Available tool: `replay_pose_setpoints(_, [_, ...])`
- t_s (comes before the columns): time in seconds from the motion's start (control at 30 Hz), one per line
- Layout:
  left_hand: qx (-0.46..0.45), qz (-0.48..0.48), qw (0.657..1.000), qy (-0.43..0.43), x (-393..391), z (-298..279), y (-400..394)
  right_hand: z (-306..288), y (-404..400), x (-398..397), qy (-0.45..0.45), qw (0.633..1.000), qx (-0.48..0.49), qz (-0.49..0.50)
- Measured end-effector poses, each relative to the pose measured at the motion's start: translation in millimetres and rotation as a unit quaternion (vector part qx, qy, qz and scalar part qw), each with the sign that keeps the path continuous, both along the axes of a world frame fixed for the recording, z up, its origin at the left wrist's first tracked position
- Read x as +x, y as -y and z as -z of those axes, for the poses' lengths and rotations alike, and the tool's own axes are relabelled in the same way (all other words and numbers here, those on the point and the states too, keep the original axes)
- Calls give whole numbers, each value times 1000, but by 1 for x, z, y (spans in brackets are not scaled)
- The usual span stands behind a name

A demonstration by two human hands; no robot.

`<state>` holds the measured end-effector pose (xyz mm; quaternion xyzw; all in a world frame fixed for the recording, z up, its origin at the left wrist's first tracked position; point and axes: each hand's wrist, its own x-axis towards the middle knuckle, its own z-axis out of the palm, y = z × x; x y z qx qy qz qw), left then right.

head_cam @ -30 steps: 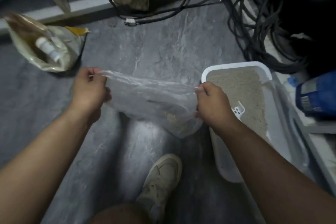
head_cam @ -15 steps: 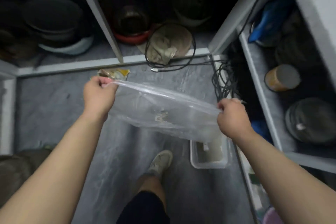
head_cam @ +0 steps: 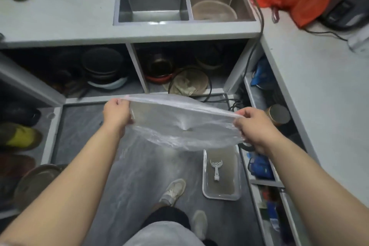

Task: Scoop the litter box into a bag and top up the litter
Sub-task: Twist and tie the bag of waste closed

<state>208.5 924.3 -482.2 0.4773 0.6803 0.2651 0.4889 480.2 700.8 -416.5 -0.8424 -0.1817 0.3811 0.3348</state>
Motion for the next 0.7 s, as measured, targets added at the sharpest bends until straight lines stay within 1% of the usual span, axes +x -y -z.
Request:
replay_pose_setpoints(0.1, [32,40,998,-39,-5,-25,36,-26,29,4,40,998,46,-12])
replay_pose_setpoints(0.2, [66,58,993,-74,-12,-51,75,-39,63,12,90,995,44,-26])
replay_pose_setpoints(0.27, [90,62,989,-99,-18,-67,97,-45,83,18,99,994,52,-18])
replay_pose_setpoints(0.37, [112,55,986,-114,-29,-87,124,-58,101,21,110,990,82,-12])
replay_pose_setpoints(0.5, [114,49,988,-87,-45,-105,147,-74,107,14,117,987,110,-19])
replay_pose_setpoints(0.6, [83,14,996,-27,-60,-115,151,-80,104,11,113,986,121,-14])
replay_pose_setpoints(0.7, [68,-20,997,-6,-79,-119,149,-81,99,11,113,987,114,-15])
